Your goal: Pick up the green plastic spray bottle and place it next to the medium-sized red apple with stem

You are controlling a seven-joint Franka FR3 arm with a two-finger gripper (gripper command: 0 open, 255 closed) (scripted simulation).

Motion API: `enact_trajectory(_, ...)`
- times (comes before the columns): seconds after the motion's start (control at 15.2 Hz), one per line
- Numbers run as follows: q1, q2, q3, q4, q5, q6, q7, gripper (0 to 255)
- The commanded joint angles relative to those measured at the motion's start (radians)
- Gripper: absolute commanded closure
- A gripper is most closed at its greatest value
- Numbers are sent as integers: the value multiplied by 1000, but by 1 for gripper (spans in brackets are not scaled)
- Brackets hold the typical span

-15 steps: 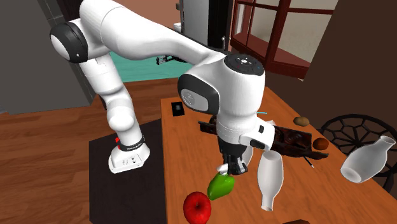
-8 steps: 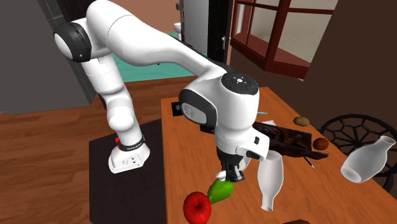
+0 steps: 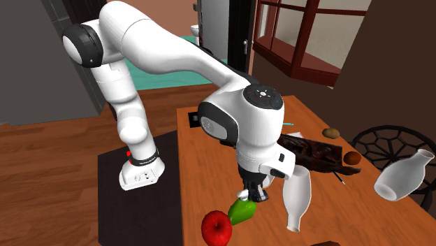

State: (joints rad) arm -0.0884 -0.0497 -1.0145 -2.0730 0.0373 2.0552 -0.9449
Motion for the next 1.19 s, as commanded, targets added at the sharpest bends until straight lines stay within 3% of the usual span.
enact_trajectory(0.0, 0, 0, 0, 0, 0, 0, 0, 0)
enact_trajectory(0.33, 0, 0, 0, 0, 0, 0, 0, 0)
enact_trajectory(0.59, -2, -60, 17, 92, -55, -124, 41, 0)
enact_trajectory(1.12, -2, -60, 17, 92, -55, -124, 41, 0)
